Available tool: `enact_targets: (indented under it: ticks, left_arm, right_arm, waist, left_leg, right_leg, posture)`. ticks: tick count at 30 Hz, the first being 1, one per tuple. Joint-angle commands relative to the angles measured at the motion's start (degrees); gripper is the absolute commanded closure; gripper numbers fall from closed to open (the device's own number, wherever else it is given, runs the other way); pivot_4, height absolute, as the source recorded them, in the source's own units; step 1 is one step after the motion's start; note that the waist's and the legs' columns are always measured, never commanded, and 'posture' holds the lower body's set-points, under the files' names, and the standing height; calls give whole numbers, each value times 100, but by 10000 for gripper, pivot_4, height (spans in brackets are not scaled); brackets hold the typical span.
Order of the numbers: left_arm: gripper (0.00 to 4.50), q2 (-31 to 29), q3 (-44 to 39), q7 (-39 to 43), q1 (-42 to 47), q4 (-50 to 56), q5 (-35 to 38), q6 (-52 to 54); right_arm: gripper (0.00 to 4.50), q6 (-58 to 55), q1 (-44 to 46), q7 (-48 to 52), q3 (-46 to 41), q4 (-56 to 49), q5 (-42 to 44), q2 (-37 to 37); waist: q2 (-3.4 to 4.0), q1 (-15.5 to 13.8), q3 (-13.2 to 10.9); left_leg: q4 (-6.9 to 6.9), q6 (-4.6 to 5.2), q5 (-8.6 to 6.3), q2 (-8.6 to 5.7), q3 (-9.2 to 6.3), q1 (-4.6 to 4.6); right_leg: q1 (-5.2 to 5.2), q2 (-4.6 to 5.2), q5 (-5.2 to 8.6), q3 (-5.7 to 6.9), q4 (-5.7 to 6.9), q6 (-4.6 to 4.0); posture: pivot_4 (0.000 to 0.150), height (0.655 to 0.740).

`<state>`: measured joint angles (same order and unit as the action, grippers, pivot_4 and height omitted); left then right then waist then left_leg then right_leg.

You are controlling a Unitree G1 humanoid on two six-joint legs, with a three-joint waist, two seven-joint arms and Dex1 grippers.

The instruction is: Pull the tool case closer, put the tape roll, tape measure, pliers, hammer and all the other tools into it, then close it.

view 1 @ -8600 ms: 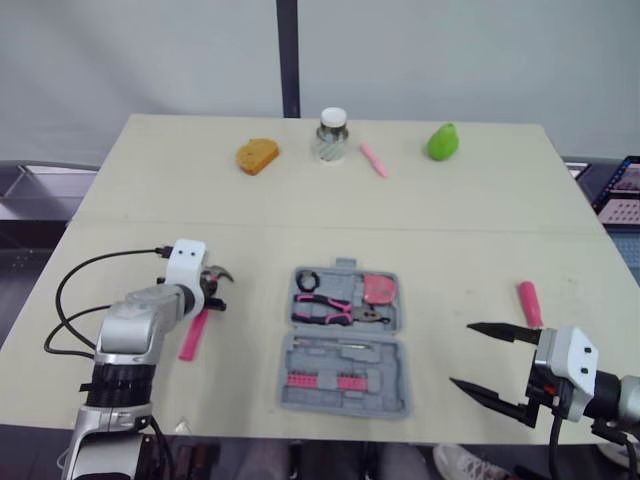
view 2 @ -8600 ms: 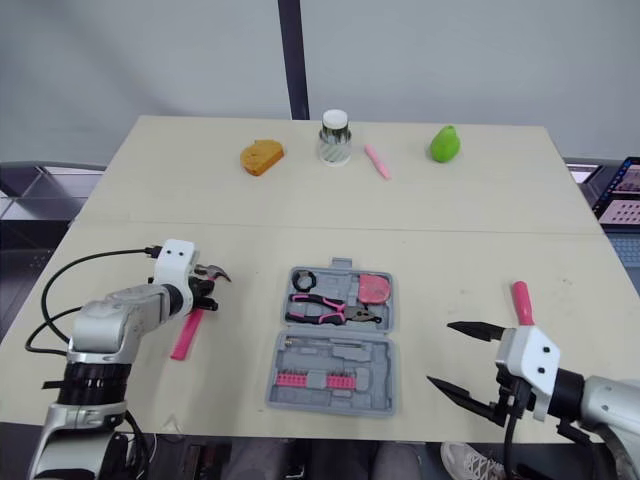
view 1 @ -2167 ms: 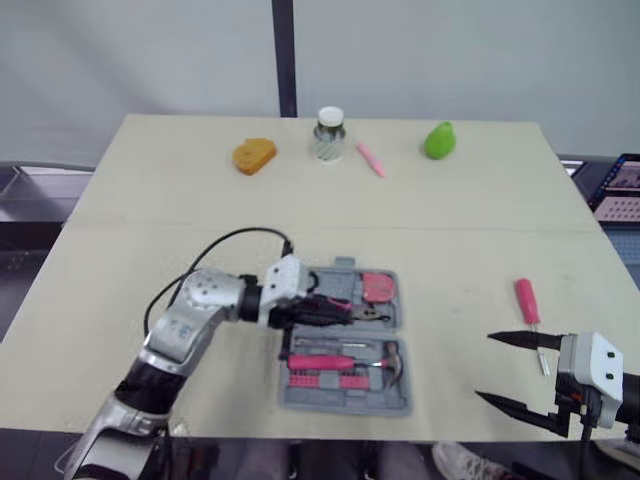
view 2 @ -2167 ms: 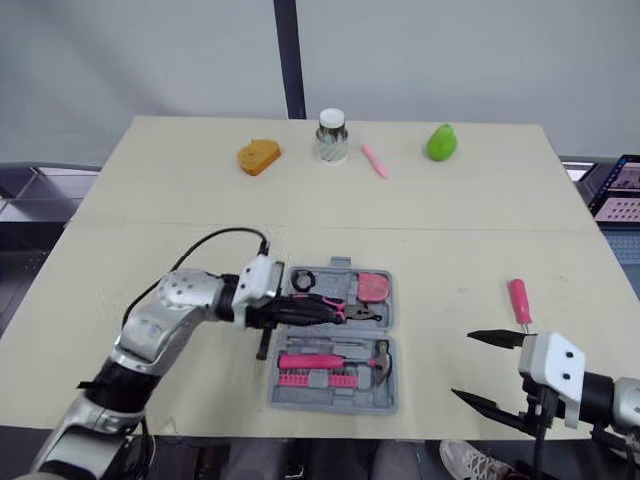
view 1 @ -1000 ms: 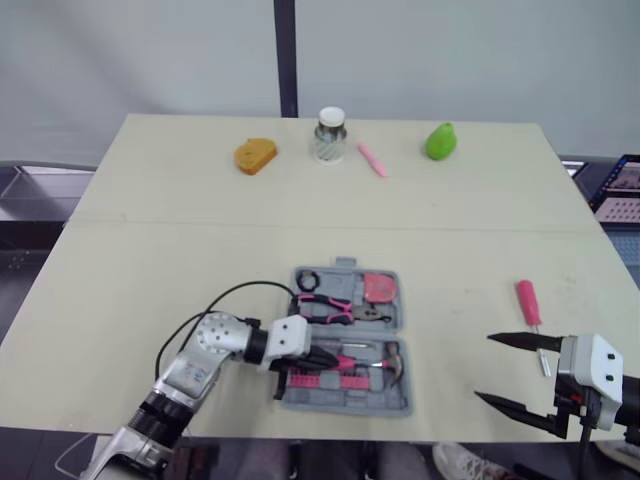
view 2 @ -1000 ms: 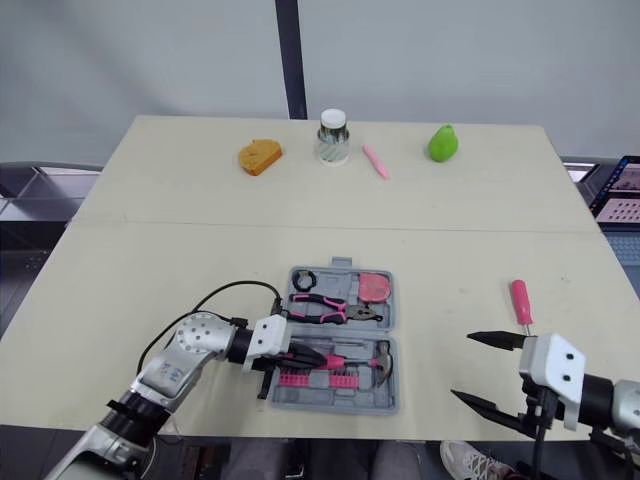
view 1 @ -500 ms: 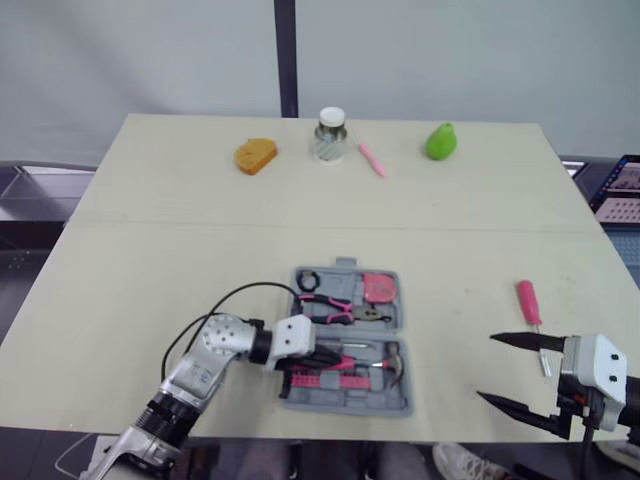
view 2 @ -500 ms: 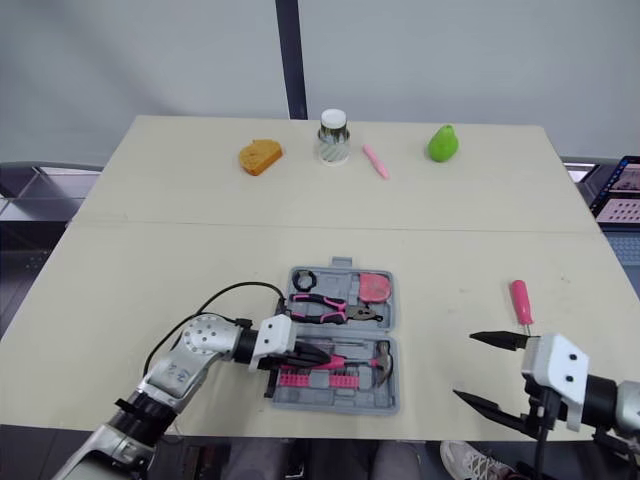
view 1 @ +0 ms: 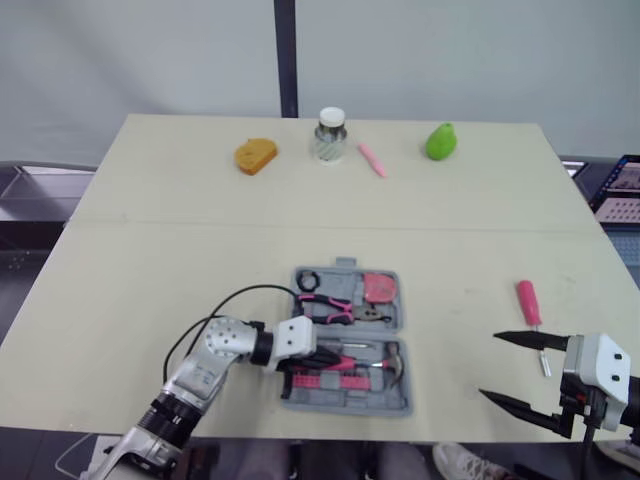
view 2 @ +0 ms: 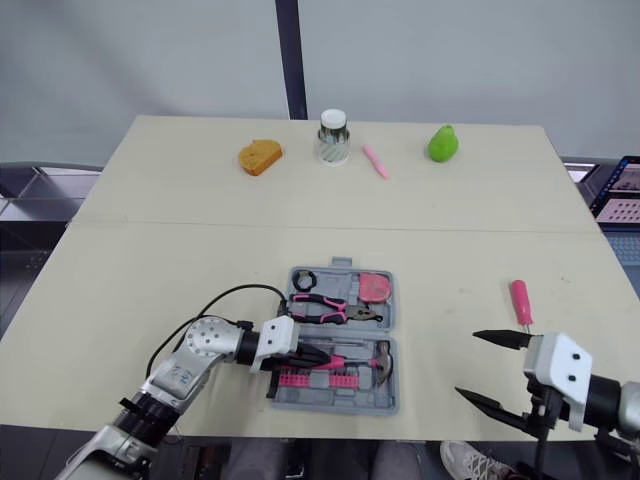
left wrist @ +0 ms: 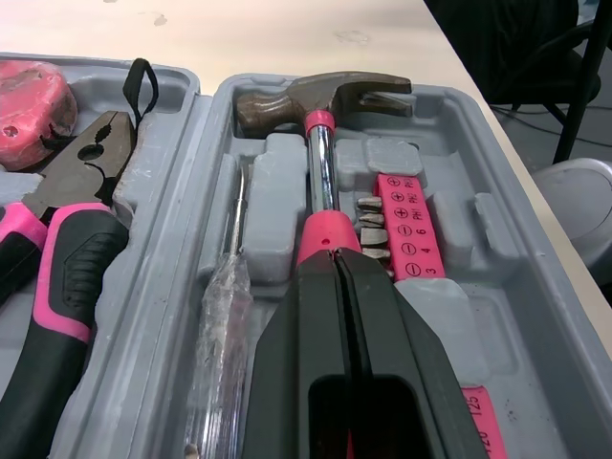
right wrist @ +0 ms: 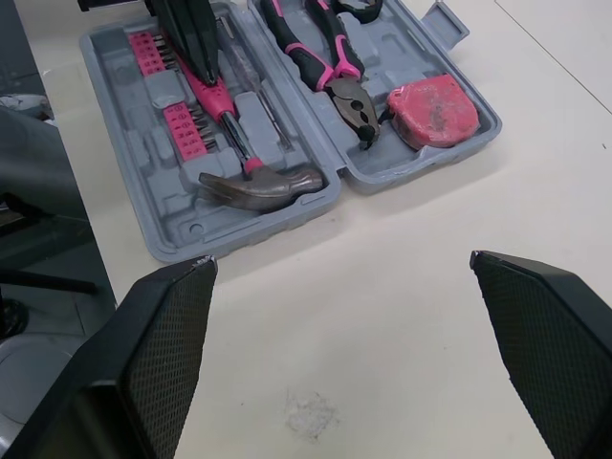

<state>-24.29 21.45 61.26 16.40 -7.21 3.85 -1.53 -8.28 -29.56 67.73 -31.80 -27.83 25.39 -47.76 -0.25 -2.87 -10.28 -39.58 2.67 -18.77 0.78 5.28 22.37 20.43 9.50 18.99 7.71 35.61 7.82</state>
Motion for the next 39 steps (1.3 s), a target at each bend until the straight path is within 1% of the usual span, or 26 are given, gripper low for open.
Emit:
enact_targets:
  ticks: [1, 14, 26, 39]
  left_arm:
    - [44226, 5, 114, -33, -42, -24, -126, -17]
    - [44226, -35, 378, -114, -22, -152, -444, 155]
    - [44226, -125, 555, -76, -133, -361, -548, 407]
    - [44226, -128, 710, -127, -106, -694, -716, 354]
  right_arm:
    - [0, -31, -19, -65, -212, -185, 121, -4]
    - [0, -132, -74, -136, -285, -317, 164, 12]
    - [0, -177, -153, -146, -355, -386, 215, 25]
    - [0, -239, -227, -174, -441, -473, 231, 49]
  waist:
    - [0, -1, 0]
    - [16, -25, 10]
    - [27, -24, 22]
    - [51, -25, 54]
  left_leg:
    - [0, 0, 0, 0, 0, 0]
    - [0, 2, -4, -2, 0, -3]
    - [0, 4, -9, -2, 0, -12]
    - [0, 6, -18, -2, 0, -24]
  right_leg:
    - [0, 0, 0, 0, 0, 0]
    - [-3, 4, 0, 0, -5, 0]
    - [-9, 6, 0, -1, -8, 0]
    - [-24, 8, 0, -2, -21, 0]
  posture:
    - [1500, 6950]
    - [1500, 6950]
    - [1500, 6950]
    - [1500, 6950]
